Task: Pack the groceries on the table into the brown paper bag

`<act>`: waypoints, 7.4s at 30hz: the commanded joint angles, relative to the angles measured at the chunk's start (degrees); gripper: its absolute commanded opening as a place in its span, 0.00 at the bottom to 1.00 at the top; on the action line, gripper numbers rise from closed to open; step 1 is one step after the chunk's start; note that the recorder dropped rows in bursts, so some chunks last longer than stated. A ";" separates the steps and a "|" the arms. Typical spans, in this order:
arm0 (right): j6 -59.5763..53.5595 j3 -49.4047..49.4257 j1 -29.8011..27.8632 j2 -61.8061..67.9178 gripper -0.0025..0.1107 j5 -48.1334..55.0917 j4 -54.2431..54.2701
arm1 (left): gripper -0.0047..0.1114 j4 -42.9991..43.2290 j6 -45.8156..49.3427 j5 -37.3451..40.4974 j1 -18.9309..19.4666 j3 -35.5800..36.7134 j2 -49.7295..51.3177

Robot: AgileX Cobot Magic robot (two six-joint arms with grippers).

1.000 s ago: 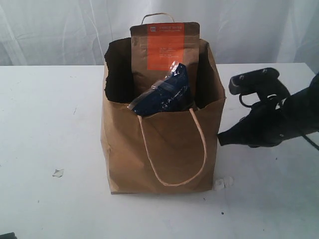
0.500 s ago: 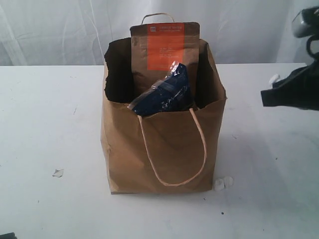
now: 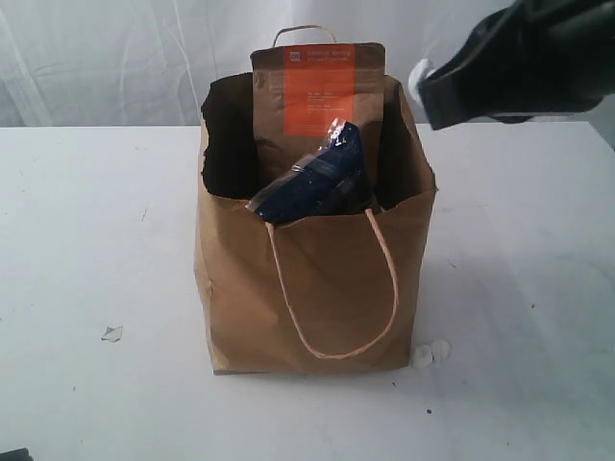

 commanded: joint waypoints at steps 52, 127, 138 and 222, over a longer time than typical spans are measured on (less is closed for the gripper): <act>9.23 15.62 -0.86 -19.16 0.48 15.41 -15.04 | 0.04 -0.39 -0.01 0.27 -0.01 0.15 -0.30; -62.23 25.89 -13.47 34.22 0.02 -16.03 13.04 | 0.04 -0.39 -0.01 0.27 -0.01 0.15 -0.30; -58.57 34.19 -16.00 25.94 0.02 -22.36 14.57 | 0.04 -0.39 -0.01 0.27 -0.01 0.15 -0.30; -9.87 -20.11 7.78 25.37 0.57 2.77 -5.14 | 0.04 -0.39 -0.01 0.27 -0.01 0.15 -0.30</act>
